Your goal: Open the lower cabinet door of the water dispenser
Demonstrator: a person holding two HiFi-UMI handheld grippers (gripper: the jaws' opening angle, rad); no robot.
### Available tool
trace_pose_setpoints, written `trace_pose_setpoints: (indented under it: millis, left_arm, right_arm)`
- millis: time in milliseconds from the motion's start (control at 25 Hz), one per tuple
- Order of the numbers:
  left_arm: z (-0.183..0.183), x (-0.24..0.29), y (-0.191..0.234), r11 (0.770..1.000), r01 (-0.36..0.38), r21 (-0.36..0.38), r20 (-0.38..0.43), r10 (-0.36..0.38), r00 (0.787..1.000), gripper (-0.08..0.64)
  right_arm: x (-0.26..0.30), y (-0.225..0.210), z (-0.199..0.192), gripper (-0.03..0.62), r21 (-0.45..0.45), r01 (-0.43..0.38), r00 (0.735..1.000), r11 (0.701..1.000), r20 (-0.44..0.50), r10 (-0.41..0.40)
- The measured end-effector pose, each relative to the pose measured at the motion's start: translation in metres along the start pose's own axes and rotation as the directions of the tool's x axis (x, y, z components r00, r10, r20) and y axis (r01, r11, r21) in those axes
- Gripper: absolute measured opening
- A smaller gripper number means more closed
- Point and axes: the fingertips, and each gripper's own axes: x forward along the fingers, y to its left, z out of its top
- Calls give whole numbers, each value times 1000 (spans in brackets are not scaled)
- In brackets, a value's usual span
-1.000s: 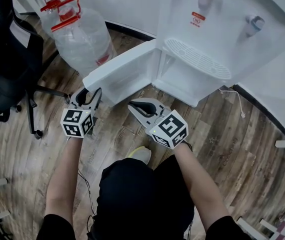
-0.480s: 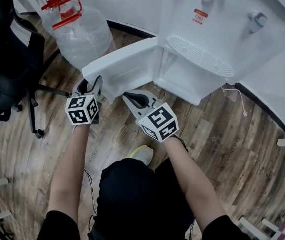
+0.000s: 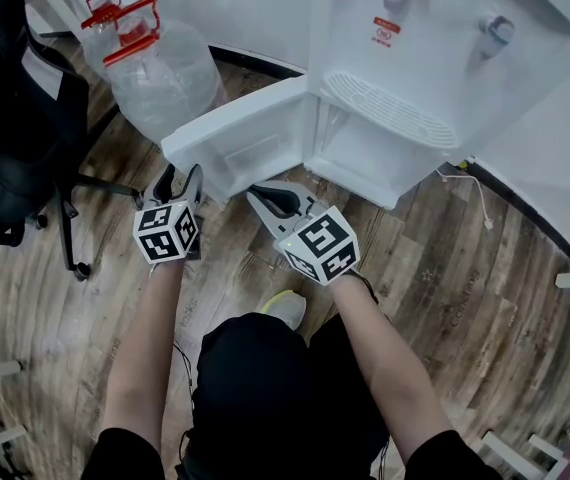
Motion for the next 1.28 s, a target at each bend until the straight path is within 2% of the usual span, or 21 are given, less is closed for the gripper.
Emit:
trace_pose_setpoints:
  millis: [160,240,400,520,680,840,1080,1280]
  left_arm:
    - [0,-24,-11,997,-12,70,21,10,1000,225]
    - [3,-34,-23,993,10,115,34,-14,999,225]
    - [10,-45,-65,978,105,181,47,-116,992,224]
    - [21,-47,-103,960,194,200,59,-210,976,224]
    - [44,-40,-150,929,303,213,83,-326,942,177]
    - [60,-32,-196,882,405,241,83,-435,897,136]
    - [51,-11,-259,800,525,291,16,-553,833,70]
    - [37,-1,-297,738,621,264,-23,-639,769,24]
  right_arm:
    - [-14,-2,3,28,2,18,1000,1000,11,-18]
    - [-23,-6,4,28,2,31,999,1000,19,-31]
    - [-47,-18,8,28,25,76,996,997,46,-78]
    - [-68,-29,10,28,35,117,991,992,58,-119]
    - [-99,-44,10,28,42,180,980,983,74,-182]
    - [-139,-62,0,28,78,266,959,961,84,-272]
    - [-194,-99,-27,28,161,400,906,902,81,-416]
    - [-234,-108,-43,28,159,474,871,866,60,-488]
